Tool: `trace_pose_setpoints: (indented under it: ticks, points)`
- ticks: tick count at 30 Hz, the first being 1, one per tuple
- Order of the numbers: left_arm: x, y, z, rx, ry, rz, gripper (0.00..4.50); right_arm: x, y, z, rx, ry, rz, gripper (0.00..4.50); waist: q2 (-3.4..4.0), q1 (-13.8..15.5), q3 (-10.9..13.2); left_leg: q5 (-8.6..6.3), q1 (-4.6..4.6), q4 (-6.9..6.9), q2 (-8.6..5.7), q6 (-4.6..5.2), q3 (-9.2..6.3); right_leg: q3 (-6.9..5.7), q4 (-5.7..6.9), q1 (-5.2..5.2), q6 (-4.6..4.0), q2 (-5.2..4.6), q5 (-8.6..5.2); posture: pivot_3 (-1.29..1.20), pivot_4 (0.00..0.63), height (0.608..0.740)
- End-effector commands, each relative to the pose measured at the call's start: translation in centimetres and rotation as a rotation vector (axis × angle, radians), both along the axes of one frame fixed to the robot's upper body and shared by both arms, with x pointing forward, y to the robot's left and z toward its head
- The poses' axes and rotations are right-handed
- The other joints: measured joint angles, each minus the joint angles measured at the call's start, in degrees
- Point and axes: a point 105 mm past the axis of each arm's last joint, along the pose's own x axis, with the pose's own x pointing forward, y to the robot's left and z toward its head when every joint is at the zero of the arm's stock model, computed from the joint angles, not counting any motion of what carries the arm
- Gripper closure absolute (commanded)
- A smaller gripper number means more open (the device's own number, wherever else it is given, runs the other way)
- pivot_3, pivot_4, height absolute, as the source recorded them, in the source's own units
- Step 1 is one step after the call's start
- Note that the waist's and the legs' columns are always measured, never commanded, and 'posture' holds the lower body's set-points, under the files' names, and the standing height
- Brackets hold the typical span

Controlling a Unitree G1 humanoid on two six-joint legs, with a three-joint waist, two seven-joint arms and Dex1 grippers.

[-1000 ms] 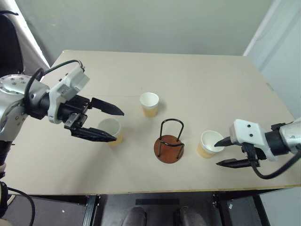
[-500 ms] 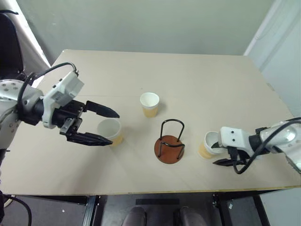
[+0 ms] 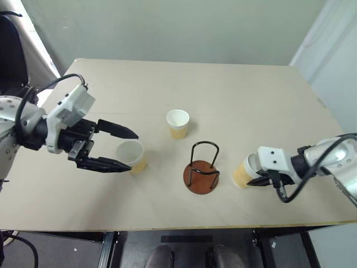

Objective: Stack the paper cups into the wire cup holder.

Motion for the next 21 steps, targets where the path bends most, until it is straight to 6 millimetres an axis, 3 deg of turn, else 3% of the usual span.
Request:
trace_pose_setpoints:
  ticks: [1,3,8,12,21]
  points:
    - [-0.1,0.2,0.8,0.009,-0.043,0.005,0.00,-0.2,1.1,5.8,0.099,-0.120,0.061,4.47,0.00,-0.07,0.00,0.00,0.01,0.01,0.00,0.00,0.00,0.01,0.00,0.00,0.00,0.00,0.00,0.00,0.150,0.740]
    - [0.0,0.2,0.8,0.010,-0.045,0.008,0.00,-0.6,2.5,9.1,0.185,-0.168,0.128,4.47,0.01,-0.16,0.00,0.01,0.04,0.02,-0.01,-0.01,0.00,0.02,-0.02,-0.02,-0.02,0.01,-0.01,0.00,0.150,0.740]
    - [0.2,0.1,0.6,0.010,-0.046,0.009,0.00,-1.5,5.3,12.2,0.258,-0.210,0.281,4.47,0.01,-0.30,0.00,0.02,0.05,-0.02,0.02,-0.03,-0.11,-0.04,-0.02,-0.03,-0.12,0.08,-0.07,0.00,0.150,0.740]
    - [0.1,0.0,0.5,0.008,-0.047,0.008,0.00,-1.3,6.9,10.7,0.208,-0.185,0.350,4.47,0.00,-0.33,0.00,0.02,0.03,-0.01,0.02,-0.03,-0.17,-0.09,-0.01,-0.04,-0.14,0.07,-0.08,0.00,0.150,0.740]
    - [-0.4,0.4,0.4,0.008,-0.044,0.040,0.00,0.1,6.6,8.2,0.109,-0.178,0.357,4.47,0.01,-0.35,0.01,0.03,-0.12,0.04,0.02,-0.03,-0.24,-0.14,0.04,-0.05,-0.13,0.04,-0.08,0.00,0.150,0.740]
